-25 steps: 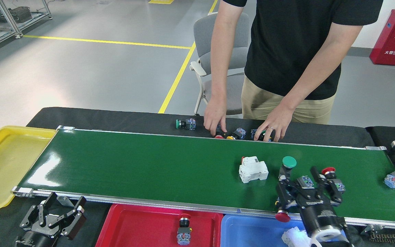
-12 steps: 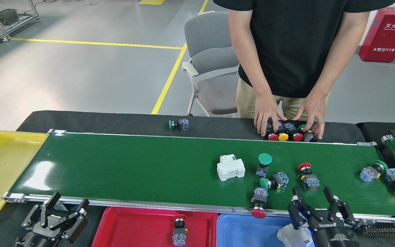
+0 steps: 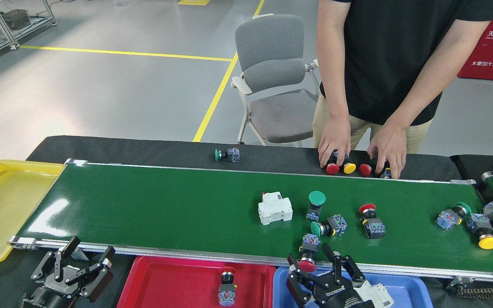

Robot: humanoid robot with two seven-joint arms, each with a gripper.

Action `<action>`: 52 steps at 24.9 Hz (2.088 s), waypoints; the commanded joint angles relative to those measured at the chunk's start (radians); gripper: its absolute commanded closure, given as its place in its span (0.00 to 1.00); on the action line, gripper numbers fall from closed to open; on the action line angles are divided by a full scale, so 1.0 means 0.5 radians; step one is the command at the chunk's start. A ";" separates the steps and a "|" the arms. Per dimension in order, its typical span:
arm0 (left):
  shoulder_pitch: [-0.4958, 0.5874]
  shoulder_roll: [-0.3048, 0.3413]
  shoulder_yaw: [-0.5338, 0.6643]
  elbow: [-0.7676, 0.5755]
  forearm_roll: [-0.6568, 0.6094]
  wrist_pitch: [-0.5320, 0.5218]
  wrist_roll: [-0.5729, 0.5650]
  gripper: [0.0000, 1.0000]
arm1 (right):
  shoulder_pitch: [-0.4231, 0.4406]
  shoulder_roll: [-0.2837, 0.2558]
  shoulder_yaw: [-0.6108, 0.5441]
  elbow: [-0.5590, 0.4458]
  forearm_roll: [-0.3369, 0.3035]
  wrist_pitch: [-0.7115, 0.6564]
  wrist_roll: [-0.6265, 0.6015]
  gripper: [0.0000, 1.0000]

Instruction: Pick switch part from conveyor to tray

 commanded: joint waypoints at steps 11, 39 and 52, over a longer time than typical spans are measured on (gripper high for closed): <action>-0.057 0.026 -0.009 0.016 -0.003 -0.074 -0.002 0.00 | -0.186 0.004 0.019 0.161 -0.016 -0.066 0.230 0.59; -0.904 -0.029 -0.727 0.635 -0.328 -0.237 -0.005 0.00 | -0.026 0.181 -0.171 -0.149 -0.200 -0.950 0.248 0.03; -1.036 -0.075 -0.727 0.948 -0.414 -0.083 0.002 0.00 | -0.054 -0.107 -0.396 -0.103 -0.031 0.259 -0.347 0.06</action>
